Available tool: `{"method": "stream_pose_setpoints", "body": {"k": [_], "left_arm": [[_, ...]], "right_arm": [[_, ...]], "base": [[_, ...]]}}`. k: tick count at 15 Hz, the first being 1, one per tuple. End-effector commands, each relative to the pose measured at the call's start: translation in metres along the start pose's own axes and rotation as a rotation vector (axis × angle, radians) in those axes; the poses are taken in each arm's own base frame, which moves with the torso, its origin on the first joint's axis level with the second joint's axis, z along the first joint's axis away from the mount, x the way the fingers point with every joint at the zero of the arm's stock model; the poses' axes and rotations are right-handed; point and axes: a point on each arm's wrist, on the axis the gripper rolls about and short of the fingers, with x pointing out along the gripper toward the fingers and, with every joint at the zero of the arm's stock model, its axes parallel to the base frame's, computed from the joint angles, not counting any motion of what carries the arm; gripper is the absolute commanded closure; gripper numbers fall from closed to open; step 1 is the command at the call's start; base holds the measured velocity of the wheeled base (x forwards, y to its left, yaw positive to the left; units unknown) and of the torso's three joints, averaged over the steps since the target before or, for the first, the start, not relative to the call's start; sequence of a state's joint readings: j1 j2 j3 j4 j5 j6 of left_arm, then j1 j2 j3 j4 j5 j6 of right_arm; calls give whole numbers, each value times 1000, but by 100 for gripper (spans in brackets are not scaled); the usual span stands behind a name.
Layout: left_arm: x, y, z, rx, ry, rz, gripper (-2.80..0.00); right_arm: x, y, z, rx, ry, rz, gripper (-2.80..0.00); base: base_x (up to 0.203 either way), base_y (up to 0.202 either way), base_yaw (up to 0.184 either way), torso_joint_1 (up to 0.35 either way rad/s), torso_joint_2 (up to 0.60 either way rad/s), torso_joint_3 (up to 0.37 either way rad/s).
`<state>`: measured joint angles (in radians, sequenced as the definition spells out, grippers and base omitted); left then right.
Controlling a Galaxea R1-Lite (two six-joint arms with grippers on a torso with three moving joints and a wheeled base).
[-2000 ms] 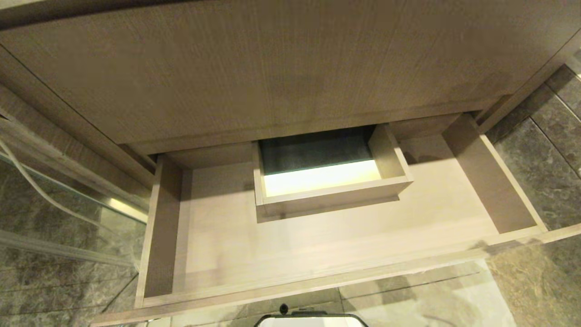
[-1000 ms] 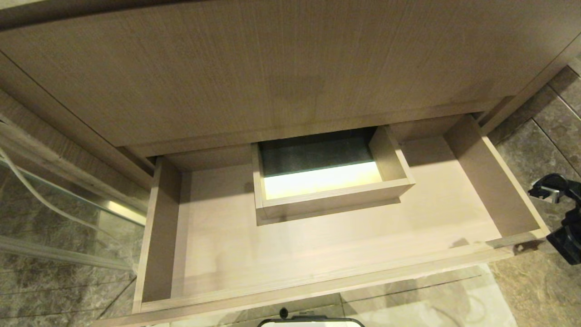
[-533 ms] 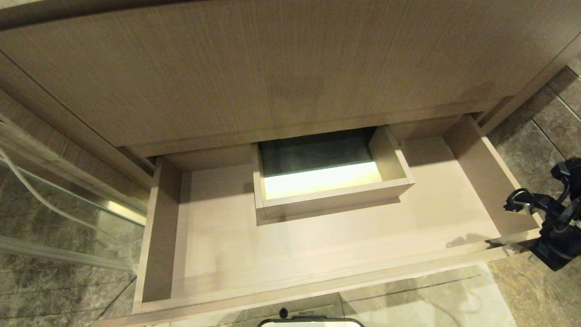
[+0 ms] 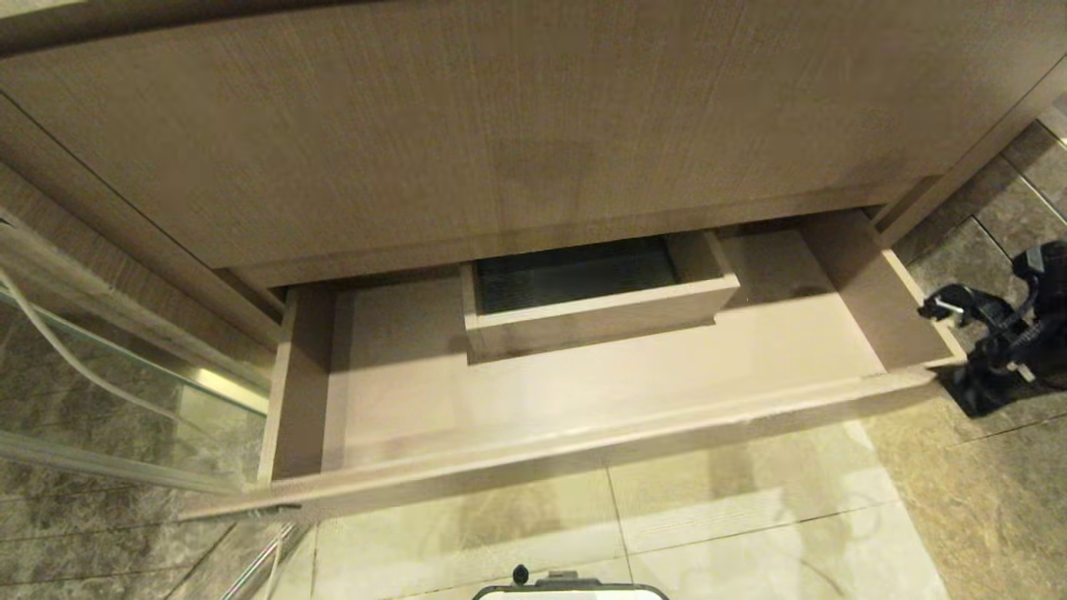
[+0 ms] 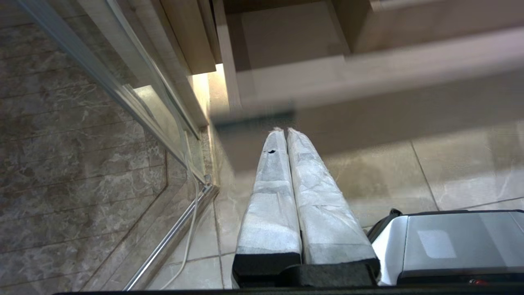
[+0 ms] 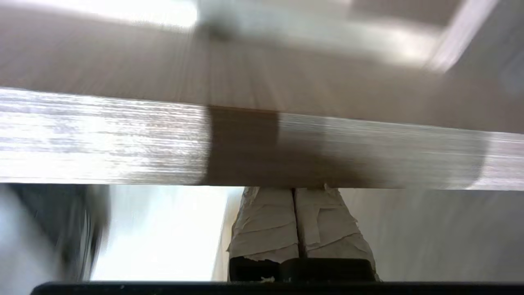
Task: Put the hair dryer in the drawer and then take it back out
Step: Close the drawer
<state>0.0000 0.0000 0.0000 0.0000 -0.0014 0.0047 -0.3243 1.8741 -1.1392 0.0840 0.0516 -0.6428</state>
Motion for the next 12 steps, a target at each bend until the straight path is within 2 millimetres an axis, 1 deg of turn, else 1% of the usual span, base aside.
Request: {"method": "stream_pose_setpoints", "body": {"k": [1,3,4,5,6,8,10,12], "left_arm": [[0,0,0,0,0,1,0],[0,0,0,0,0,0,0],[0,0,0,0,0,1,0],[0,0,0,0,-1,0,0],[0,0,0,0,0,0,0],[0,0,0,0,-2,0,0],[0,0,0,0,0,1,0],[0,0,0,0,0,0,0]], "right_arm": [[11,-6,37,52,-252,-117,0],[25,0,68,99,-438,-194,0],[28,3,72,113,-448,-214,0],[23,5,69,112,-419,-197,0],[8,7,65,110,-385,-179,0],[-19,15,48,110,-308,-143,0],[-49,24,32,110,-266,-127,0],[-72,38,14,104,-234,-103,0]], "base": [[0,0,0,0,0,0],[0,0,0,0,0,0],[0,0,0,0,0,0],[0,0,0,0,0,0],[0,0,0,0,0,0],[0,0,0,0,0,0],[0,0,0,0,0,0],[0,0,0,0,0,0]]}}
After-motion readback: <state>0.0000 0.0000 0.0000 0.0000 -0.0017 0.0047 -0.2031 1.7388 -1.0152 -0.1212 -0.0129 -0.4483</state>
